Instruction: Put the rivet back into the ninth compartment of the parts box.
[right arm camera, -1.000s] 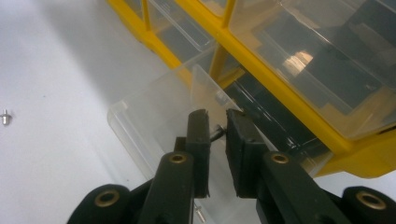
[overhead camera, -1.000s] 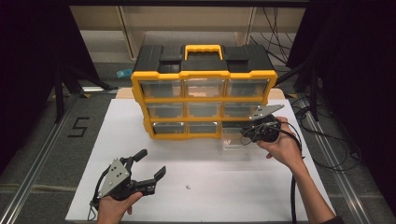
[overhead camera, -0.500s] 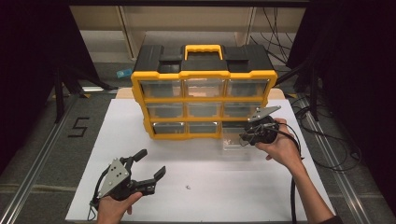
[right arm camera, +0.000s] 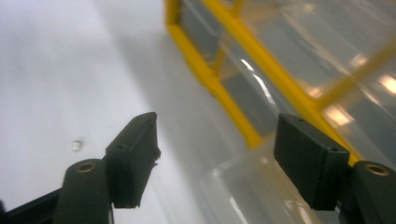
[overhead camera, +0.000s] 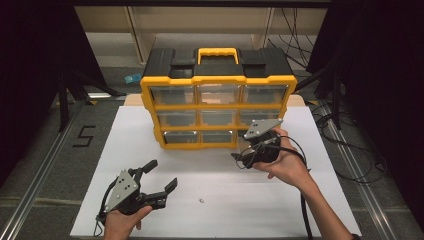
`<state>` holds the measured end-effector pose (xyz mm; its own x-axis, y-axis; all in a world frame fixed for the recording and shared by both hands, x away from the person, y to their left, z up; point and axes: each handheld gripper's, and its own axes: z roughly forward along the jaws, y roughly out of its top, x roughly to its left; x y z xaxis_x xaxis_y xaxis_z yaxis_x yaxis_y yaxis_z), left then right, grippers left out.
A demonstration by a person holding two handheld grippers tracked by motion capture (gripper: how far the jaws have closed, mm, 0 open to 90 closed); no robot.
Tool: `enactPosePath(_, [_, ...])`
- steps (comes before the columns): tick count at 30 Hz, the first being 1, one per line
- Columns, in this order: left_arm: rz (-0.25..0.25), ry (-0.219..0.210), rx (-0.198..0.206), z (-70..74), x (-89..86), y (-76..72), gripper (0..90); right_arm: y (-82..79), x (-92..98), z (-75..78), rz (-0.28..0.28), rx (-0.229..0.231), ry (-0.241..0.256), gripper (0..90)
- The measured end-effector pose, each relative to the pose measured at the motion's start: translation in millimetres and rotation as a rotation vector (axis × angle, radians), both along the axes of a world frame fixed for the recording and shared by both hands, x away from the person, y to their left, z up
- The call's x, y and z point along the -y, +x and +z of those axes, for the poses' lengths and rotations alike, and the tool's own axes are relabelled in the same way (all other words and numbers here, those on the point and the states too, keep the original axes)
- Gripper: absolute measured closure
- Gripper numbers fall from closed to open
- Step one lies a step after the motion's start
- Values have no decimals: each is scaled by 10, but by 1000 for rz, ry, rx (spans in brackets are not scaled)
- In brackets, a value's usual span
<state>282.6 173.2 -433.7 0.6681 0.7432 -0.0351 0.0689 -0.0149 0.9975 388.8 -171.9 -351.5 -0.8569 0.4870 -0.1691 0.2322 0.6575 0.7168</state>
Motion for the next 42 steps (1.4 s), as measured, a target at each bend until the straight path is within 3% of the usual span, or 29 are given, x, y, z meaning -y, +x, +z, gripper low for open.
enactPosePath(5, [1,-1,-1,2,-4,-1,160,-116,-247,-70,79,-13,-35,305])
enactPosePath(6, [-10,-4,20,-1,-5,18,160,-136,-290,-89,92,-20,-41,305])
enactPosePath(9, [3,0,1,5,-7,-3,160,-181,-407,-160,122,-41,-56,302])
enactPosePath(25, [7,0,5,6,-13,1,160,-338,-886,-654,256,-143,-173,314])
enactPosePath(33, [10,-4,7,4,-18,6,161,-349,-1038,-872,302,-197,-224,378])
enactPosePath(42, [11,-5,7,6,-18,4,160,-363,-1139,-1057,307,-252,-279,488])
